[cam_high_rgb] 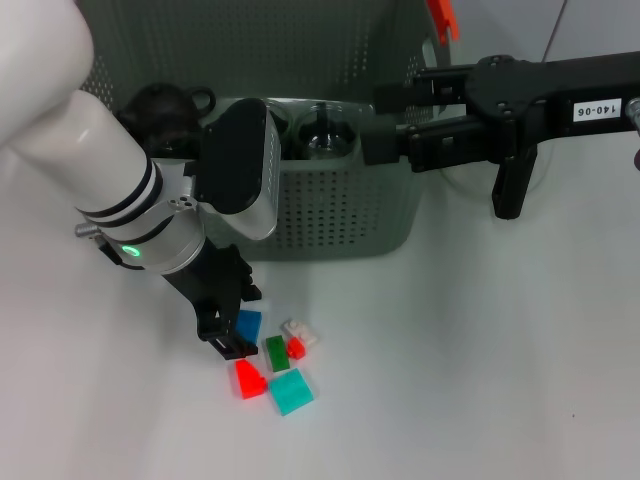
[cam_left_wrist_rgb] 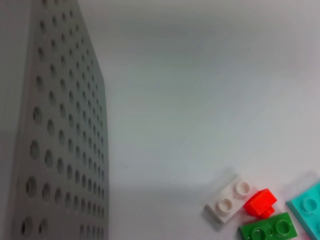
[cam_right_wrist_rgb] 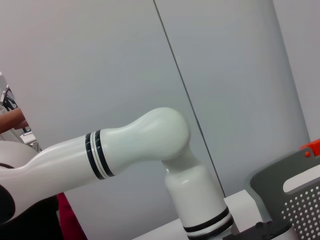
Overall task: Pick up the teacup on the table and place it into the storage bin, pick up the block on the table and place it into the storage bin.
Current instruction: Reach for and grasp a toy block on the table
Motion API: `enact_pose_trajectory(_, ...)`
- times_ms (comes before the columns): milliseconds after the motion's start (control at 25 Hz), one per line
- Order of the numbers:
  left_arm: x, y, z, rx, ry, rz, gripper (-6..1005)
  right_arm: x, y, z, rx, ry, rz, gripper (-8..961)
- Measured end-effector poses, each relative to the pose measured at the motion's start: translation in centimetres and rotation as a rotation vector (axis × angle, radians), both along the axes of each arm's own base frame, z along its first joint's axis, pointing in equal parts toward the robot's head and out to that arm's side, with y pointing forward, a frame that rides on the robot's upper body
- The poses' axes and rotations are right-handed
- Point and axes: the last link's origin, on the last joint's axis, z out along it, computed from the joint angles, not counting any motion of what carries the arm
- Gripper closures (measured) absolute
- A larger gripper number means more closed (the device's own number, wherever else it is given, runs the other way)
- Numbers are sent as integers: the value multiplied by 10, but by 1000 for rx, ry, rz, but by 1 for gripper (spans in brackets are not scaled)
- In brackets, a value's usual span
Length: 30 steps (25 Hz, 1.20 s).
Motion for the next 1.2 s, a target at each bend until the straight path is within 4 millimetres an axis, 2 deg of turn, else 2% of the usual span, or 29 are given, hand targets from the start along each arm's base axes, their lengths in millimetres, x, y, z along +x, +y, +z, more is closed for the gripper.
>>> enact_pose_trajectory(400,-3,-1,-1,-5,2,-5,281,0,1,-1,-3,3,-2,72)
enact_pose_trajectory(600,-4,-1,-1,-8,1,-3,372,0,2,-2,-3,4,-3,72)
enact_pose_trajectory(1200,-6,-2,-2,-16,4,-7,435,1,2,-2,1,17,-2,72)
